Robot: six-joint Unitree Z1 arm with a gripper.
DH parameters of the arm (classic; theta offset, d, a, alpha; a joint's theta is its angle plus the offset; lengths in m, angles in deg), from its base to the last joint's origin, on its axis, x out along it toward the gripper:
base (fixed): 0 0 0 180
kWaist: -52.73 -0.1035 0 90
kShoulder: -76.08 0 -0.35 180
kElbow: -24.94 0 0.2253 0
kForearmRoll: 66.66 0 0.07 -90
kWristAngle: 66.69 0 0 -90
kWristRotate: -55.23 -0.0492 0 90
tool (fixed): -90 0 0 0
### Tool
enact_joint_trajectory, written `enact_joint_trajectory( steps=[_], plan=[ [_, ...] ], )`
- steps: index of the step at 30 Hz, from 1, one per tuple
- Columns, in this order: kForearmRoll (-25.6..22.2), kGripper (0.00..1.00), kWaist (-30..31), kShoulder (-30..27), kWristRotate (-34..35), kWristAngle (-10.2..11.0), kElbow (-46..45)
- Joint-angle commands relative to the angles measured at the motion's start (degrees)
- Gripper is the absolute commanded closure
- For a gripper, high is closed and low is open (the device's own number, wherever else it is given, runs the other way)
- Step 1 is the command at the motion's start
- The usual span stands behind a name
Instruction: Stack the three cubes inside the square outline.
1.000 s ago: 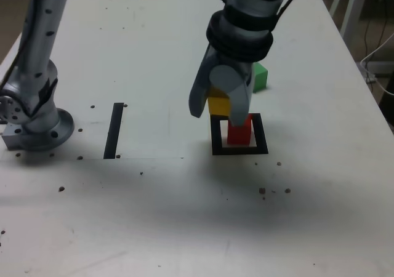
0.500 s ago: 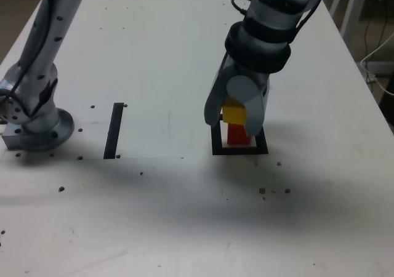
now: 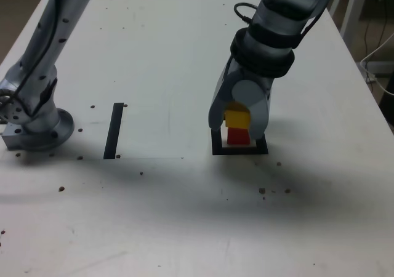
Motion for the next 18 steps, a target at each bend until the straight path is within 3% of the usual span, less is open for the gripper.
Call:
enact_joint_trajectory(
  steps=[1,7,11,18],
  plan=[
    [-0.38,0.63,-0.25,0.36,0.05,0.09,0.11],
    [0.04,0.11,-0.49,0.8,-0.32,-0.55,-1.19],
    [0.26,0.04,-0.58,0.98,-0.38,-0.95,-1.59],
    [0.75,0.02,-0.7,0.89,-0.39,-0.75,-1.33]
  ],
)
